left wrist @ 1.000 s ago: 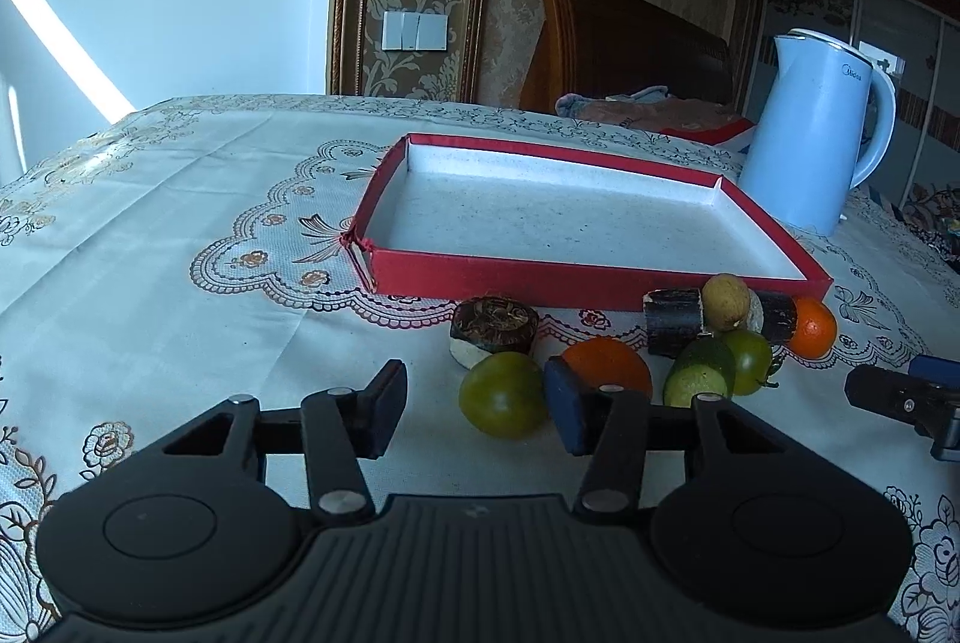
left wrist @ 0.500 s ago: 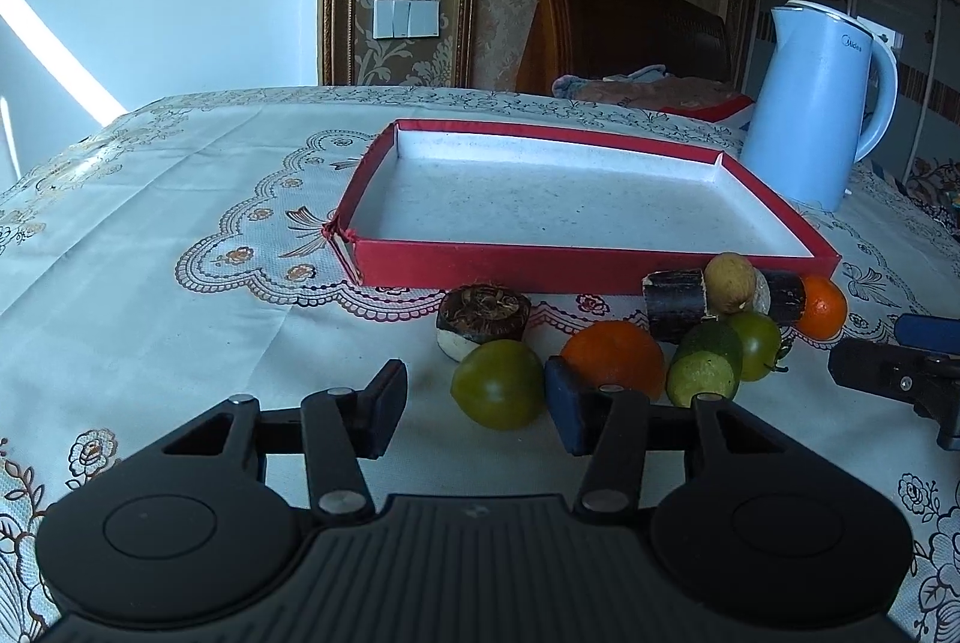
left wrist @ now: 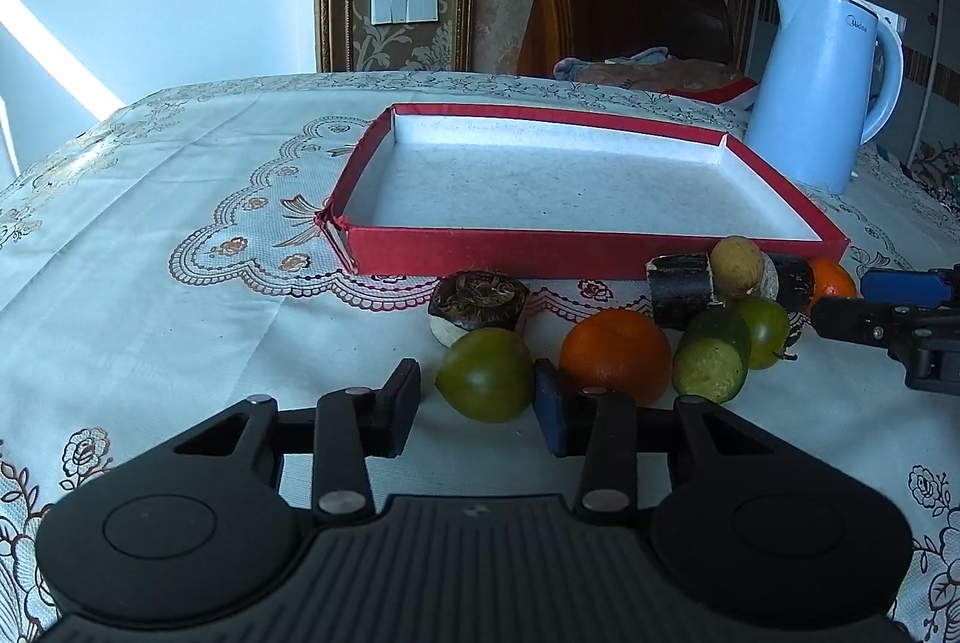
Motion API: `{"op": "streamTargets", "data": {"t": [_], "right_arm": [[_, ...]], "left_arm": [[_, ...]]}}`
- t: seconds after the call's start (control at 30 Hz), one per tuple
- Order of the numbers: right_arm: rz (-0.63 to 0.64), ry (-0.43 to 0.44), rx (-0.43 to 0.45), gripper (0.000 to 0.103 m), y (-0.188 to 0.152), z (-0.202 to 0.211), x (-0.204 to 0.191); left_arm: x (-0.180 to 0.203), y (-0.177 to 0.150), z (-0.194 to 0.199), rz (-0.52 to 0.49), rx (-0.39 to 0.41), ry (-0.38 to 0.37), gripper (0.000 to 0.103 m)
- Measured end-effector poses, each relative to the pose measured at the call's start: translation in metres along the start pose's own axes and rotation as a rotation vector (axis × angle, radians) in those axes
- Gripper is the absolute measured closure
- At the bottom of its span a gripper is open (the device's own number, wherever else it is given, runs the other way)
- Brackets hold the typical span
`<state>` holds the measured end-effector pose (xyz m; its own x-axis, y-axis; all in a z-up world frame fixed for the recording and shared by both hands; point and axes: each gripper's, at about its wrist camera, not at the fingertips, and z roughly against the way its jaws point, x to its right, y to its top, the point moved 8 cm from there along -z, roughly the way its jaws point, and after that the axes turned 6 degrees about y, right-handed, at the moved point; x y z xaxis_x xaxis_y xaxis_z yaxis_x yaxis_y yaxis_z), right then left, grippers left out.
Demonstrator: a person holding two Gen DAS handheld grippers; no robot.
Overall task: Organize fruits
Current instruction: 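Close the left tool on the dark green tomato while the right tool grasps the mandarin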
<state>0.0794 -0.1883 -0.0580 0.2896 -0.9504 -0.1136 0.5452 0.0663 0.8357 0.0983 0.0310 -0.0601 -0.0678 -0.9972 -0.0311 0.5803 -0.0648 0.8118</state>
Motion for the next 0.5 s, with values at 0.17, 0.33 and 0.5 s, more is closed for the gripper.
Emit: {"op": "streamTargets", "data": {"t": [0.17,0.33,0.5], "right_arm": [[-0.021,-0.044,-0.028,0.041,-0.003,-0.008,0.023],[0.009,-0.068,-0.053,0.041,-0.002,-0.019,0.026],[0.036,-0.043,-0.084,0.057,-0.002,-0.029,0.026]], "left_arm": [[0.000,0.000,0.001,-0.001,0.004,-0.008,0.067],[0.000,0.000,0.001,0.008,0.007,-0.019,0.069],[0.001,0.000,0.001,0.011,0.010,-0.020,0.070]]}}
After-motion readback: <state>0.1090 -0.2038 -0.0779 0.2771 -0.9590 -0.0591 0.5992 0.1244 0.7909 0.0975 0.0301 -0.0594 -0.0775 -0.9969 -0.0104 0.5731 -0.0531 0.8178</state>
